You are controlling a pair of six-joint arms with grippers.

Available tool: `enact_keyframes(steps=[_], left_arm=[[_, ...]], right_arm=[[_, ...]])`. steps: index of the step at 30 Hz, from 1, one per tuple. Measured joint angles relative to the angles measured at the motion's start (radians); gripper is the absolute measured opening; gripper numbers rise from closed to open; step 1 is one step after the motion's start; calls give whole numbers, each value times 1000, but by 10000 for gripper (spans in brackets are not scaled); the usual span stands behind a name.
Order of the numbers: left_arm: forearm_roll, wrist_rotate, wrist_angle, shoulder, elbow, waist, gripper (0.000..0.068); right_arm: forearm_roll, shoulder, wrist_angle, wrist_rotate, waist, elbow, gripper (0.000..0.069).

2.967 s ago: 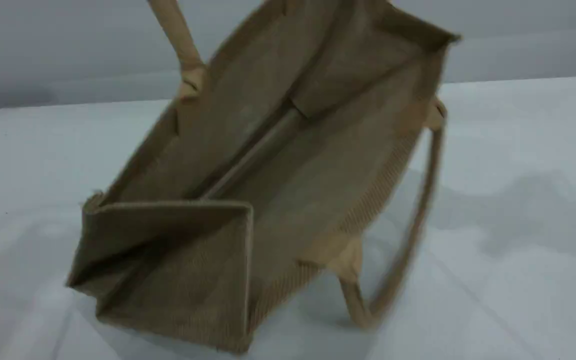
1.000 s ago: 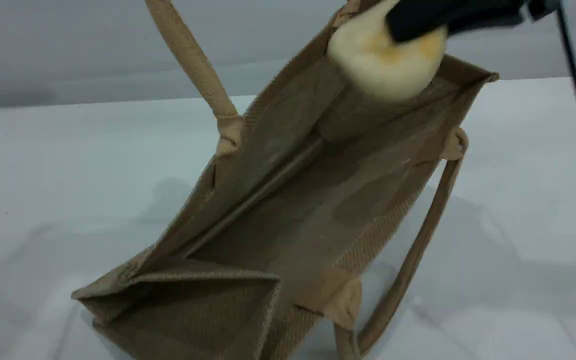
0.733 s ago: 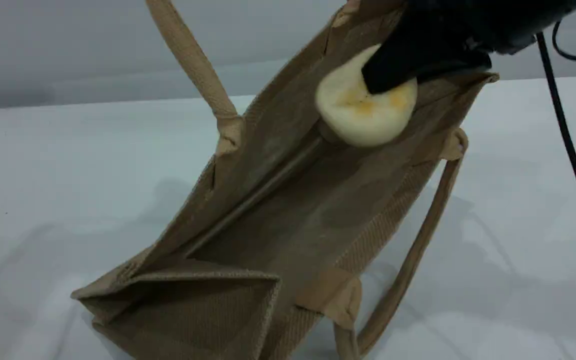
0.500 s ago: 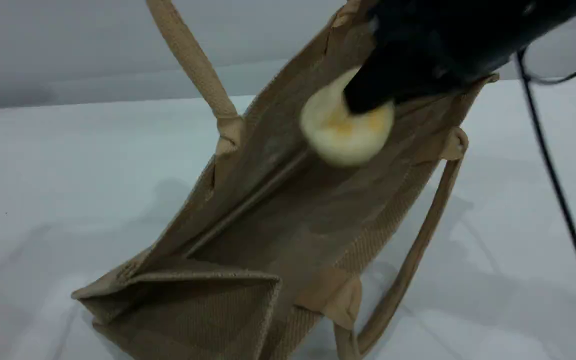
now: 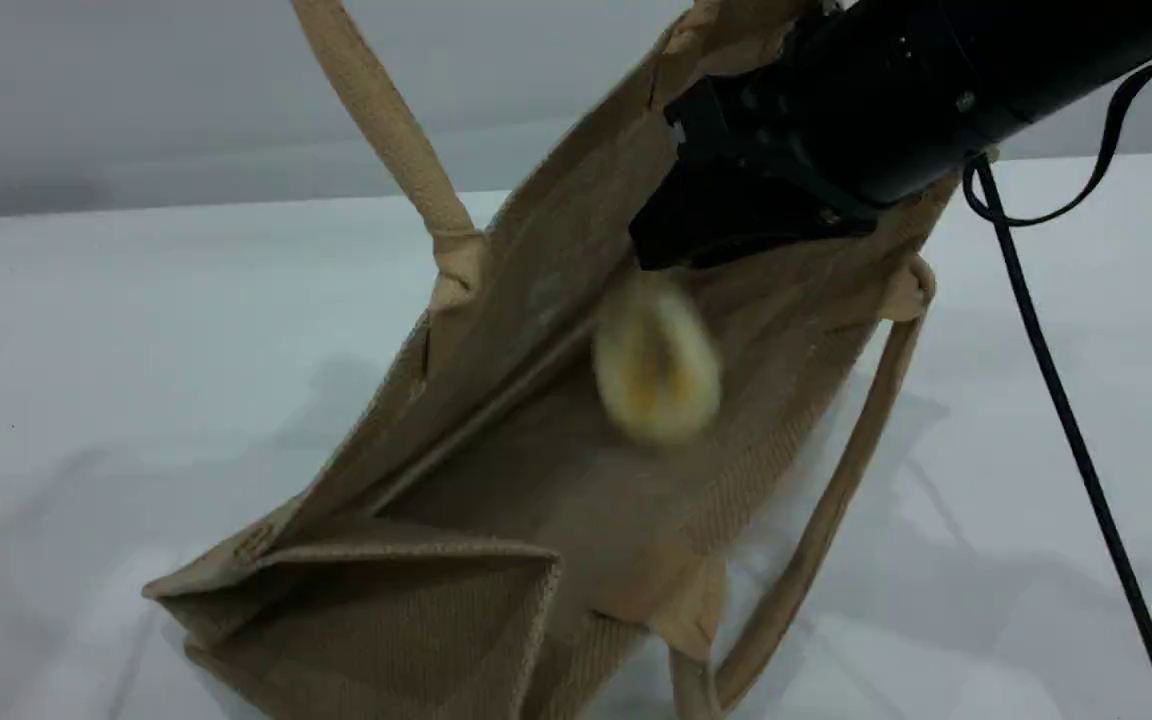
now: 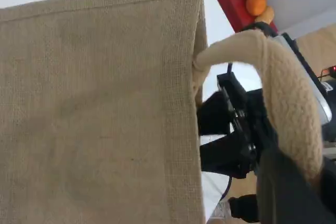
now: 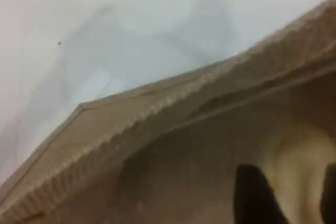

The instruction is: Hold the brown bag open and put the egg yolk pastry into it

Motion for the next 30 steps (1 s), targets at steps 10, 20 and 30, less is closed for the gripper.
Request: enact_keyframes(steps=[10, 20, 30], left_arm=[[-1, 79, -1, 10, 0, 0, 84], [3, 106, -2, 107, 2, -24, 84], [2, 167, -157, 261, 3, -117, 84]], right_arm=[[-136, -130, 23, 86, -10, -2, 386], [-441, -436, 160, 361, -177, -2, 387], [-620, -690, 252, 554, -222, -2, 387]])
